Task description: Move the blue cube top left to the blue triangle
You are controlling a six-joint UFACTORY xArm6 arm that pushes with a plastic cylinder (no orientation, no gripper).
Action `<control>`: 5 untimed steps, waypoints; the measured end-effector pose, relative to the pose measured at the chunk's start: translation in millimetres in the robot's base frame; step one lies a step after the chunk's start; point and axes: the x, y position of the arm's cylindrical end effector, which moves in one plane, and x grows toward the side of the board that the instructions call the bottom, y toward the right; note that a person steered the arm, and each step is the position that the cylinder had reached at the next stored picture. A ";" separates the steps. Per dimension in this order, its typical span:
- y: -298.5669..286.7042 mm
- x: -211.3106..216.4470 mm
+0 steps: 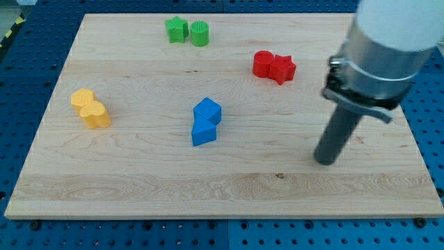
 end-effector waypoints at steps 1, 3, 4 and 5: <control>-60.5 -3.4; -136.0 6.4; -204.1 6.4; -229.4 -3.4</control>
